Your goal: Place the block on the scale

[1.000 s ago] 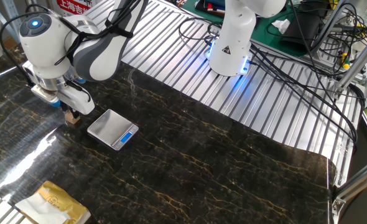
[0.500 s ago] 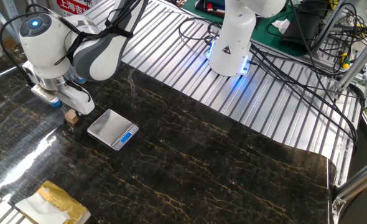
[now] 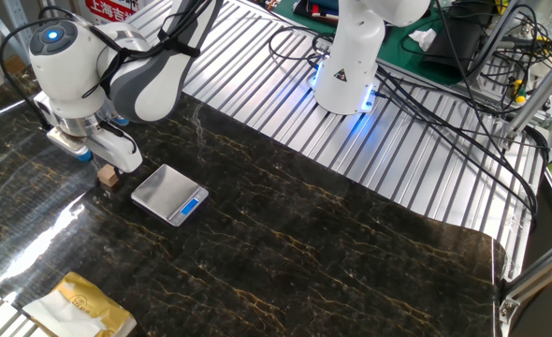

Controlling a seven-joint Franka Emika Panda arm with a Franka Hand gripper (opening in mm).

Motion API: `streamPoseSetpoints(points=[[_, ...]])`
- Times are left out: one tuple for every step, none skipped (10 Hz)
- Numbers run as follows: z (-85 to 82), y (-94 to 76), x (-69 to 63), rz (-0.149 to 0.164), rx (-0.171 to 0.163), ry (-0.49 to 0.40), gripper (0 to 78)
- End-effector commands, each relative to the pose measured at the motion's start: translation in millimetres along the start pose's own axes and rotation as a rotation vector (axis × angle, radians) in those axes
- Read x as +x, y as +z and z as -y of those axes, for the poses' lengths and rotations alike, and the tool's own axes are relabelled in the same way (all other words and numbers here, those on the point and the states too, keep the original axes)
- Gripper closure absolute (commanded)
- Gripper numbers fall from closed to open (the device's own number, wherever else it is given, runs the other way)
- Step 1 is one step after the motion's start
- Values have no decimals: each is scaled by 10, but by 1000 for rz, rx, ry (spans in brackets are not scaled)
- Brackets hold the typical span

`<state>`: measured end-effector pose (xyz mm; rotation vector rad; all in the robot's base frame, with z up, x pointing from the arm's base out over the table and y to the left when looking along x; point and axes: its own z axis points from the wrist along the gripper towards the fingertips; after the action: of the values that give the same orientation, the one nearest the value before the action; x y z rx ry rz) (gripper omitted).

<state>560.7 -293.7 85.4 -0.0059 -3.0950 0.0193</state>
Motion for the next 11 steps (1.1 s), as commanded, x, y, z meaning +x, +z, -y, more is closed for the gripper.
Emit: streamPoseSetpoints(points=[[10,17,-13,2,4,0,2],[9,25,-14,2,4,0,2],[7,37,-14,2,4,0,2],[5,48,-13,1,4,0,2],[4,60,-14,-1,4,1,2],[3,72,-13,-1,4,1,2],[3,82,-11,-1,4,1,2],[3,82,-11,-1,4,1,2],[1,111,-5,-1,4,1,2],[6,122,-5,-1,5,1,2],[30,141,-4,-1,6,-2,2]])
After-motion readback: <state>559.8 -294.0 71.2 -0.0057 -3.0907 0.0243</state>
